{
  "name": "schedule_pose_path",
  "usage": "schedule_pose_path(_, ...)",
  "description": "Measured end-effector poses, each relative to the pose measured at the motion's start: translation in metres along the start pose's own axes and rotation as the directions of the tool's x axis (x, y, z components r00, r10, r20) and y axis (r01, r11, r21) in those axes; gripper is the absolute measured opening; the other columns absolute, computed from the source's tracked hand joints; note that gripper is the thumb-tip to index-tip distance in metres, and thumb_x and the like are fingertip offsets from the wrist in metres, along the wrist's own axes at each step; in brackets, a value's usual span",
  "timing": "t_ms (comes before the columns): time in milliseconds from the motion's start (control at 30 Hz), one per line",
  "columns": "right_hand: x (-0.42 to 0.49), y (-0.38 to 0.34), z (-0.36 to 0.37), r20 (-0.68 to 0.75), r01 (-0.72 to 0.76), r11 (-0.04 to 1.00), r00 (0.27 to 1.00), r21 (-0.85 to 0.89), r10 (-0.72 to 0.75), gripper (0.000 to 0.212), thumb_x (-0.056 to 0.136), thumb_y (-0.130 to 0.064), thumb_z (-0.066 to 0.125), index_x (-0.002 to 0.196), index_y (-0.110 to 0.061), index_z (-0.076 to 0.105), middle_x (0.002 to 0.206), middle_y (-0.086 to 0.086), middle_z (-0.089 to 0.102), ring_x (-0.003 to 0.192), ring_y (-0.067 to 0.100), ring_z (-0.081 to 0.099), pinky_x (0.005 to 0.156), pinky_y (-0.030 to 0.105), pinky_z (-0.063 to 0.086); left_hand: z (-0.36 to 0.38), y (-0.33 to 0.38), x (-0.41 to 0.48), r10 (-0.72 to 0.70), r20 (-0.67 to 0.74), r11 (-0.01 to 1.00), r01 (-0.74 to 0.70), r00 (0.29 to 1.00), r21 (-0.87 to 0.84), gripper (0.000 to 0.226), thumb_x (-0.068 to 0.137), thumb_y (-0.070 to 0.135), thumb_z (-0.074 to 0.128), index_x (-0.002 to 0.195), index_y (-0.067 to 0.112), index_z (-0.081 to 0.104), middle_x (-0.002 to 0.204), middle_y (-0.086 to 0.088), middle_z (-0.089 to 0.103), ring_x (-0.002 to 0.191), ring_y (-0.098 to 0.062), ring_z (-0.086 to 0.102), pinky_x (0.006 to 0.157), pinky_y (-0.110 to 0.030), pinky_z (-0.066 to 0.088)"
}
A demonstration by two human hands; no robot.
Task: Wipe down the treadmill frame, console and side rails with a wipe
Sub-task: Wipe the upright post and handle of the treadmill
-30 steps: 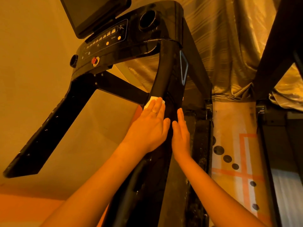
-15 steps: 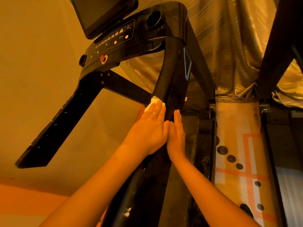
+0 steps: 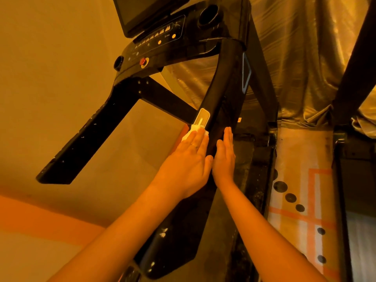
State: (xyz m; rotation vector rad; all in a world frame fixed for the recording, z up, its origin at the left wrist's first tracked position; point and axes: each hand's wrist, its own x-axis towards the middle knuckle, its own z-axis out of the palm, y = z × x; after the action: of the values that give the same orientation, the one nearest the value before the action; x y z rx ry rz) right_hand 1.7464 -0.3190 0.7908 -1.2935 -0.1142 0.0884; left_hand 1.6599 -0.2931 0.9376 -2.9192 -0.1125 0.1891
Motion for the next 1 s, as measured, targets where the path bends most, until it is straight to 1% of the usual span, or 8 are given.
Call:
schedule_pose_path(67,0.000,0.000,0.000,-0.007,-0.003,1.000,1.000,0.000,0.003,0.054,0.107,-0.032,0.027,0.158,-0.022,0.017,0.166,-0.008,0.014,0.152,0.007,0.009,0.125,0.043,0.014,0.001,-0.002,-0.021,-0.009,0.010,1.000,0.009,1.000,-0.016,0.062,0.108,0.045,0.018,0.160,0.020,-0.003,0.167,0.000,-0.012,0.141,-0.005,-0.024,0.114,-0.022,-0.013)
schedule_pose_path(167,0.000,0.000,0.000,-0.009,0.001,1.000,1.000,0.006,-0.001,0.053,0.108,-0.031,0.028,0.159,-0.020,0.017,0.166,-0.006,0.015,0.152,0.008,0.010,0.125,0.039,0.015,-0.001,-0.006,-0.045,-0.015,0.065,1.000,0.017,0.998,-0.024,0.062,0.107,0.046,0.017,0.159,0.023,-0.010,0.165,0.004,-0.019,0.144,-0.006,-0.027,0.112,-0.020,-0.019)
schedule_pose_path(367,0.001,0.001,0.001,-0.012,0.012,1.000,1.000,-0.005,-0.012,0.052,0.109,-0.026,0.029,0.158,-0.017,0.018,0.166,-0.004,0.015,0.152,0.009,0.009,0.124,0.031,0.012,-0.002,-0.003,-0.031,-0.015,0.062,1.000,0.014,0.998,0.013,0.064,0.108,0.047,0.019,0.160,0.020,-0.008,0.167,0.000,-0.016,0.140,-0.006,-0.028,0.111,-0.023,-0.018)
schedule_pose_path(567,0.002,0.004,0.002,-0.025,0.005,1.000,1.000,0.007,-0.005,0.052,0.108,-0.027,0.030,0.158,-0.019,0.020,0.166,-0.003,0.016,0.152,0.010,0.011,0.119,0.023,0.013,0.000,0.002,-0.089,-0.034,0.109,0.999,0.034,0.994,0.000,0.063,0.107,0.048,0.013,0.158,0.023,-0.014,0.164,0.005,-0.024,0.142,-0.007,-0.032,0.109,-0.020,-0.024)
schedule_pose_path(667,0.002,0.003,0.002,-0.027,0.005,1.000,1.000,-0.003,-0.005,0.052,0.108,-0.028,0.030,0.159,-0.019,0.019,0.166,-0.004,0.015,0.152,0.011,0.012,0.122,0.029,0.014,-0.001,0.003,-0.101,-0.042,0.119,0.999,0.041,0.992,0.014,0.066,0.100,0.052,0.003,0.158,0.024,-0.015,0.164,0.005,-0.025,0.140,-0.005,-0.034,0.106,-0.018,-0.027)
schedule_pose_path(800,0.001,0.004,0.002,-0.028,0.002,1.000,1.000,-0.009,-0.002,0.053,0.108,-0.032,0.030,0.159,-0.021,0.018,0.166,-0.004,0.015,0.153,0.013,0.013,0.125,0.038,0.017,0.003,0.003,-0.087,-0.048,0.103,0.999,0.046,0.994,0.024,0.064,0.107,0.048,0.014,0.159,0.022,-0.012,0.165,0.002,-0.021,0.144,-0.008,-0.029,0.114,-0.023,-0.018)
schedule_pose_path(900,0.001,0.004,0.003,-0.026,0.006,1.000,1.000,-0.008,-0.007,0.054,0.107,-0.035,0.030,0.158,-0.022,0.018,0.166,-0.003,0.016,0.153,0.014,0.014,0.124,0.043,0.019,0.004,0.002,-0.090,-0.041,0.105,0.999,0.038,0.994,0.025,0.064,0.107,0.047,0.014,0.159,0.022,-0.012,0.166,0.001,-0.021,0.145,-0.009,-0.028,0.115,-0.023,-0.016)
schedule_pose_path(1000,0.003,0.005,0.003,-0.029,0.008,1.000,1.000,-0.006,-0.008,0.056,0.106,-0.036,0.029,0.158,-0.021,0.018,0.166,-0.003,0.017,0.153,0.014,0.014,0.124,0.043,0.019,0.004,-0.002,-0.121,-0.039,0.113,0.999,0.037,0.993,0.019,0.065,0.102,0.052,0.002,0.157,0.023,-0.017,0.163,0.003,-0.026,0.145,-0.008,-0.032,0.114,-0.021,-0.020)
